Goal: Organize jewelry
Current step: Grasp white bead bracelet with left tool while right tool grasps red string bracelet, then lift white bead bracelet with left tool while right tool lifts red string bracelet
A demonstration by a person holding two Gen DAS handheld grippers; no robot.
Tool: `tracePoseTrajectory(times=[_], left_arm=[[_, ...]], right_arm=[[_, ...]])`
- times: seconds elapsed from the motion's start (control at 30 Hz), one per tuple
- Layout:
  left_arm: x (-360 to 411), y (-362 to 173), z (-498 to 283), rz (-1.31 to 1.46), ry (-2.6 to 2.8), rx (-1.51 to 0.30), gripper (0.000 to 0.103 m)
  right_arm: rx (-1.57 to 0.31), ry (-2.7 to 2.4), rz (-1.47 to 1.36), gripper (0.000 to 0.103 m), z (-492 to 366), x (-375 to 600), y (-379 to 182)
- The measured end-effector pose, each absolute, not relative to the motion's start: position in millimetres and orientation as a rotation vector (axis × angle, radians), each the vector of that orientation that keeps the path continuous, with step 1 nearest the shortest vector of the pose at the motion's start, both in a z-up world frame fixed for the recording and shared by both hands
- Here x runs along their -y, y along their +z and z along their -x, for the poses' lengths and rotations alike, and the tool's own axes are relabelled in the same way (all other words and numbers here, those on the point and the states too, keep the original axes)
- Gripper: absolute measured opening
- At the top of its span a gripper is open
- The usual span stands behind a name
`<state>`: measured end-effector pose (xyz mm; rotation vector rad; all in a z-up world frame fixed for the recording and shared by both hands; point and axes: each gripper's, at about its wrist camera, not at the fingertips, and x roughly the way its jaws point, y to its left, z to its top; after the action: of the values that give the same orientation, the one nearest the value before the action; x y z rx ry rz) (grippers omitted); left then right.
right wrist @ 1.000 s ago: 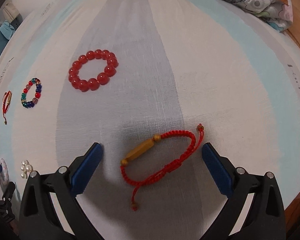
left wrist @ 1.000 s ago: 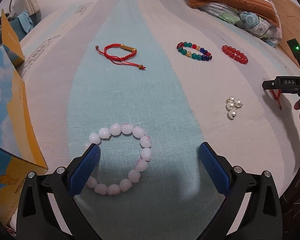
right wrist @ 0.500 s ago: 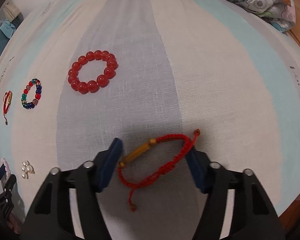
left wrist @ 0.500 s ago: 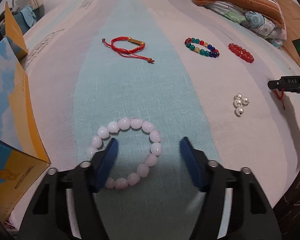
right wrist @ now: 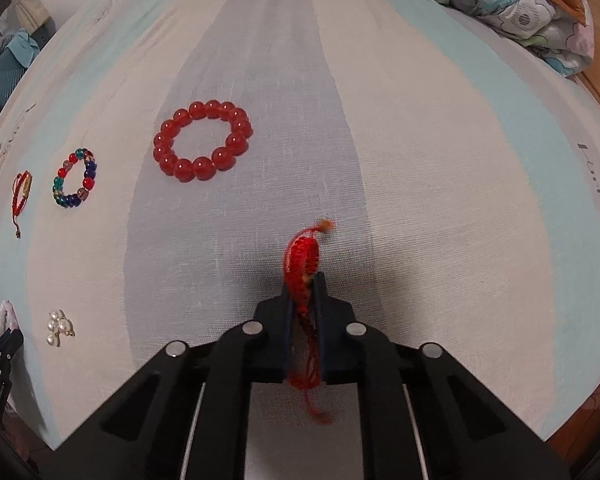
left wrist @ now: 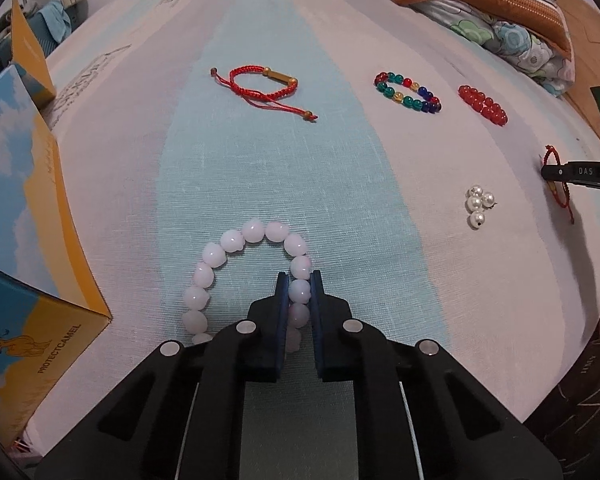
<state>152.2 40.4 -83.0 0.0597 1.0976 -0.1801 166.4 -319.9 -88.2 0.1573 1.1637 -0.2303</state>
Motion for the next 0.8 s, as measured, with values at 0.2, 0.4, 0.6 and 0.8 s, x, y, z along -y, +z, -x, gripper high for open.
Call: tracePoseTrajectory(times=[0.2, 0.4, 0.6, 0.8], left_arm=[[-42.9, -73.3, -148.7, -0.045, -0.184, -1.082, 0.009], [-43.1, -64.1, -148.1, -0.042, -0.174, -1.069, 0.009], [-43.7, -56.7, -147.3, -0.045, -0.16, -1.063, 0.009], [-43.2, -47.8, -145.4, -0.057, -0.142, -1.046, 0.009]], right_arm=[[-1.127, -0.23, -0.157, 0.007, -157.5, 322.9, -79.2], [-1.102, -0.214, -0.159, 0.007, -148.0, 314.4, -68.9], [-1.078, -0.205, -0.155, 0.007, -146.0, 314.4, -61.0], [-1.057, -0.193, -0.145, 0.007, -142.4, 308.7, -50.7]])
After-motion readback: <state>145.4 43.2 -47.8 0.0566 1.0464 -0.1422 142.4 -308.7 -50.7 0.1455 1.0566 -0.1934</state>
